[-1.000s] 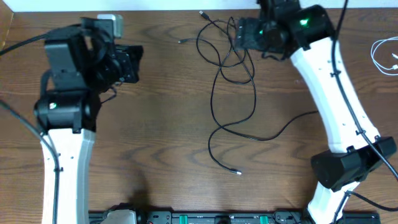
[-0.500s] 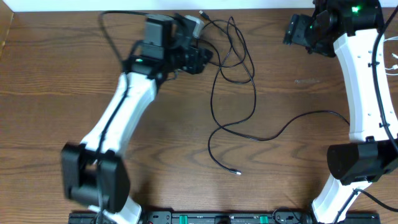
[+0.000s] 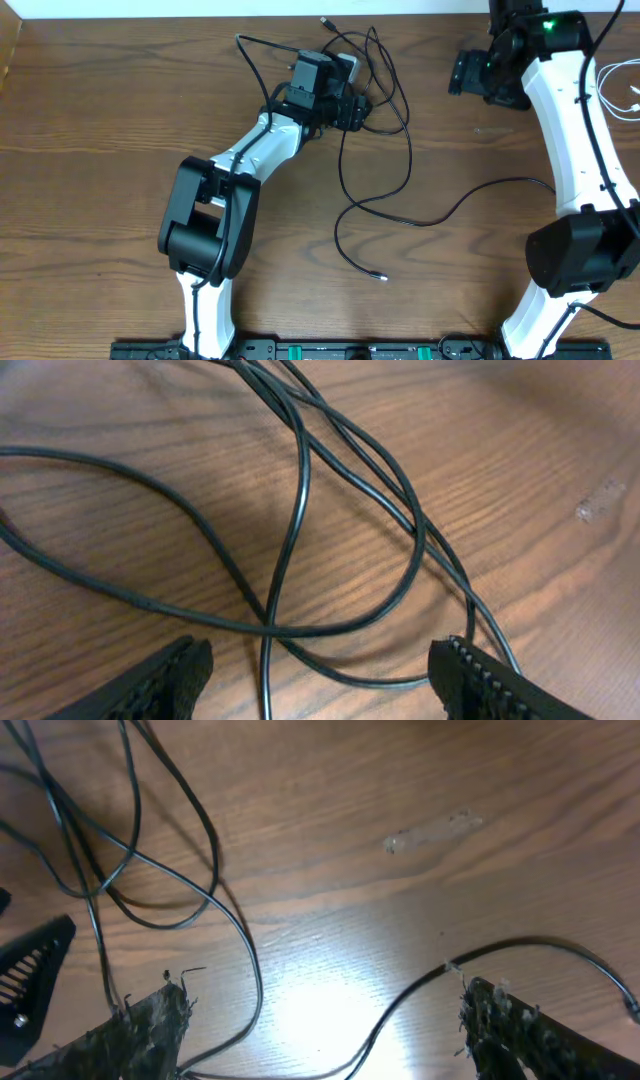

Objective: Untangle cables

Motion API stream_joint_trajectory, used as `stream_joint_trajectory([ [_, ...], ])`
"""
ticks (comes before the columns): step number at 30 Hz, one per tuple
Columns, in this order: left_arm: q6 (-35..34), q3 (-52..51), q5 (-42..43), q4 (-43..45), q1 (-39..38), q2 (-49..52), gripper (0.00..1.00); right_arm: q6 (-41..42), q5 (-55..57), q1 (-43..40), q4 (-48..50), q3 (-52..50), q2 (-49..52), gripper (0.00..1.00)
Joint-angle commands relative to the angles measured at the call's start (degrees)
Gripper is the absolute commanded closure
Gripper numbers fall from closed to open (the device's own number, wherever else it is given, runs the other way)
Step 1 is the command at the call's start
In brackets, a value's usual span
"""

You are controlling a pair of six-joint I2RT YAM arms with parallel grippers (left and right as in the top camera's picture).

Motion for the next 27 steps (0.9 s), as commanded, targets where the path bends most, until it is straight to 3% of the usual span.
stream_joint_trajectory([
  [1, 2.4, 0.0, -5.4, 1.6, -1.0, 2.5, 0.26, -0.7, -0.7, 0.1, 0.7, -2.4, -0.4, 0.16],
  [12, 20.0, 0.0, -7.7, 5.3, -1.8, 5.6, 0.26, -0.8, -1.9, 0.2, 2.4, -5.2, -0.4, 0.16],
  [18, 21.0, 0.0, -7.6, 7.5, -1.8, 7.1, 0.27, -0.8, -2.1, 0.2, 2.8, -5.2, -0.4, 0.16],
  [24, 21.0, 0.0, -7.7, 7.7, -1.8, 8.4, 0.46, -1.2, -2.0, 0.2, 3.1, -5.2, -0.4, 0.16],
  [27, 21.0, 0.0, -7.7, 9.5, -1.7, 8.4, 0.7, -1.2, -2.1, 0.2, 3.4, -5.2, -0.4, 0.16],
])
